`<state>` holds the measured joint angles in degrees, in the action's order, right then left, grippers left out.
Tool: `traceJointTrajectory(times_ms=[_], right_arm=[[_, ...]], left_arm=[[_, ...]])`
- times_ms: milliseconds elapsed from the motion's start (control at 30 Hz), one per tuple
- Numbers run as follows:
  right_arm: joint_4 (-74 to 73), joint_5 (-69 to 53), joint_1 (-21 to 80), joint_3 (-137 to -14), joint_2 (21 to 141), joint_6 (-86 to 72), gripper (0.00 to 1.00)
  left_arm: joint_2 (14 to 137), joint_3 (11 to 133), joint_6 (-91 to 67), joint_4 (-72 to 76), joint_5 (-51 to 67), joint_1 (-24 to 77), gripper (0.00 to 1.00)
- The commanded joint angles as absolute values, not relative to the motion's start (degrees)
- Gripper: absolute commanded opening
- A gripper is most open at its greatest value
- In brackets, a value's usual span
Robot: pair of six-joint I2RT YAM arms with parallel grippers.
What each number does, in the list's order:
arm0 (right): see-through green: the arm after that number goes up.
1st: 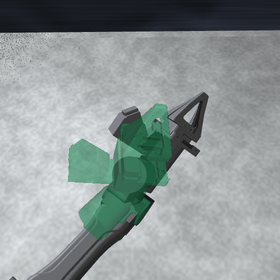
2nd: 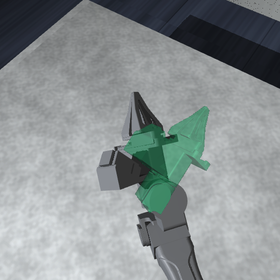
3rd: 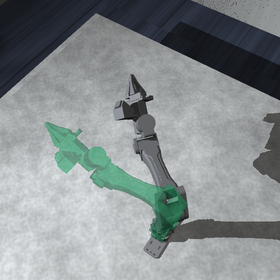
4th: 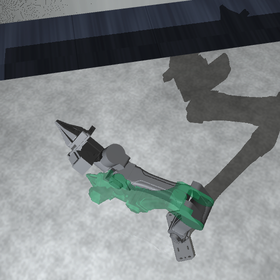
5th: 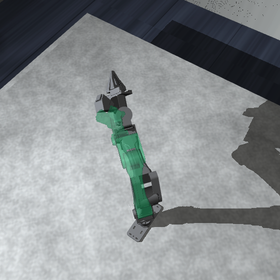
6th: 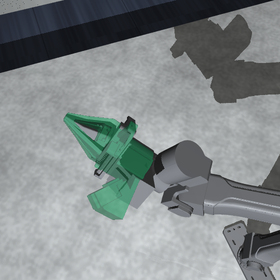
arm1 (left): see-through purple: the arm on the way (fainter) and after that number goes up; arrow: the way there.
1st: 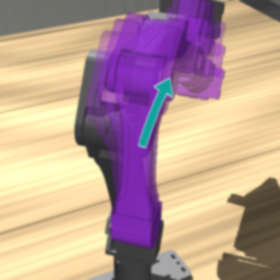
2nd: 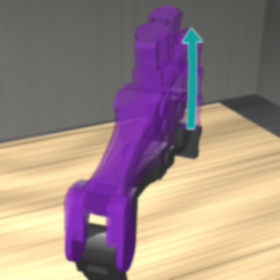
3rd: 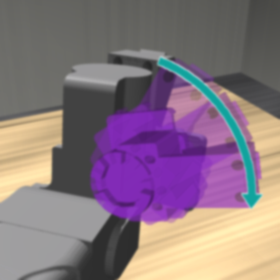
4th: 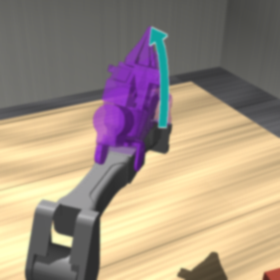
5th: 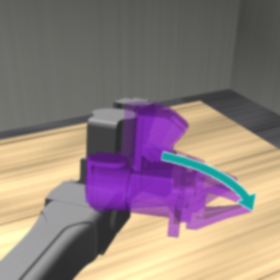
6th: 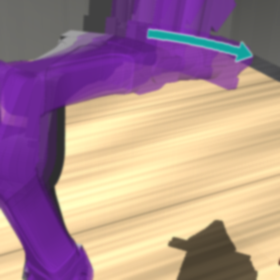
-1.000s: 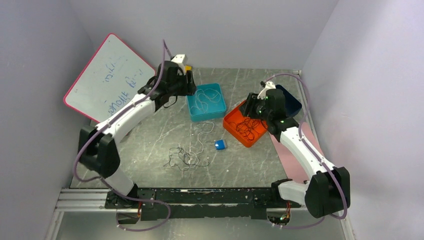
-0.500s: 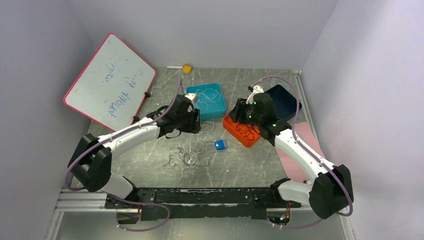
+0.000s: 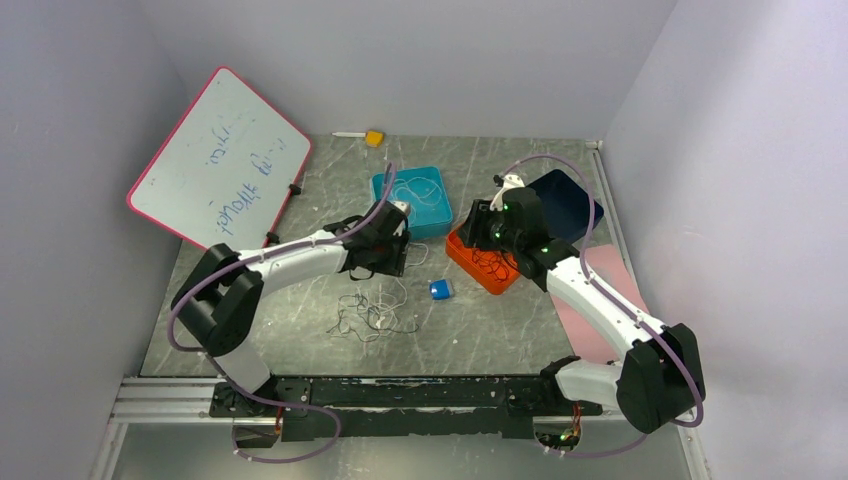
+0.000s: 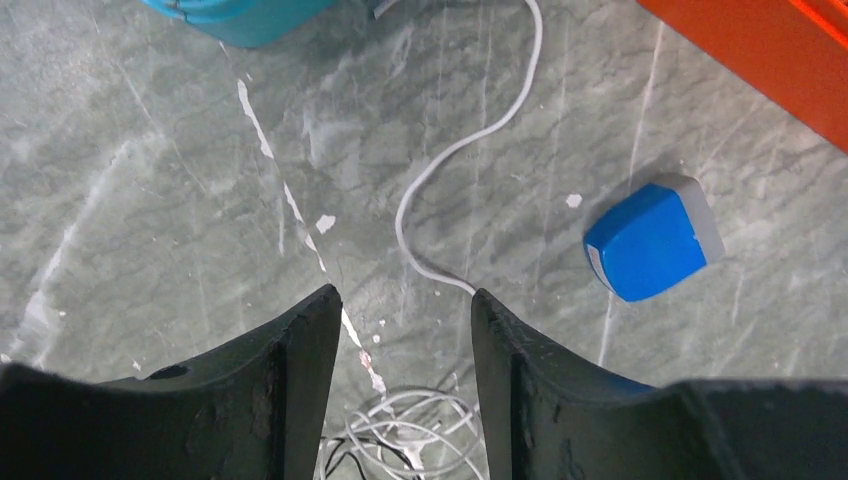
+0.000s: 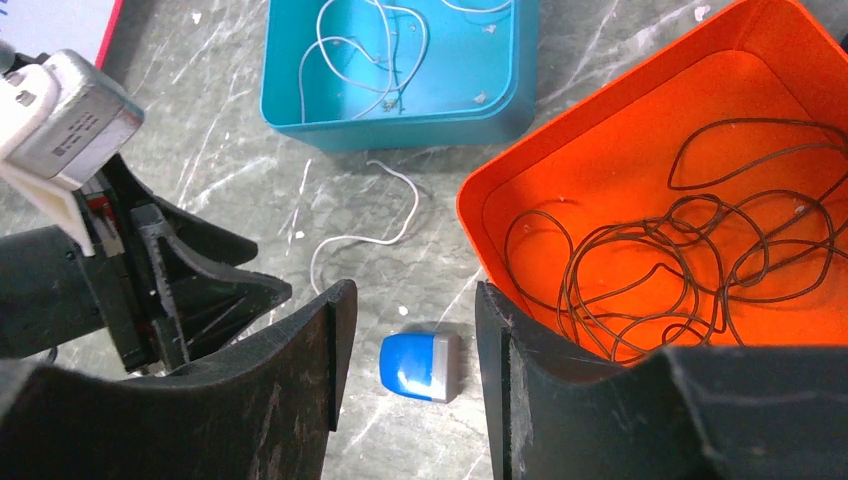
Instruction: Untangle the cables
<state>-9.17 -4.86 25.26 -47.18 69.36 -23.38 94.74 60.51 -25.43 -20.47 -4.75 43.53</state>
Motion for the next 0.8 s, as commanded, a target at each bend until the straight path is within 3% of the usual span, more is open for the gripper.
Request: traceJointTrajectory(times_ms=[0, 467, 767], right_arm=[[-9.20, -4.20, 25.67, -46.65, 69.44, -23.26, 0.51], [-9.39, -4.85, 25.68, -46.48, 69.52, -23.10, 0.51], [-9.46, -4.69, 25.69, -45.91, 69.26, -22.98, 0.51]], left_arm=[[97.27, 63.63, -22.06, -18.60, -7.42, 43.98, 0.56], [104.77, 66.33, -12.52, -14.60, -5.38, 43.77, 0.57], [107.81, 66.52, -11.25, -14.52, -4.19, 43.66, 0.51]])
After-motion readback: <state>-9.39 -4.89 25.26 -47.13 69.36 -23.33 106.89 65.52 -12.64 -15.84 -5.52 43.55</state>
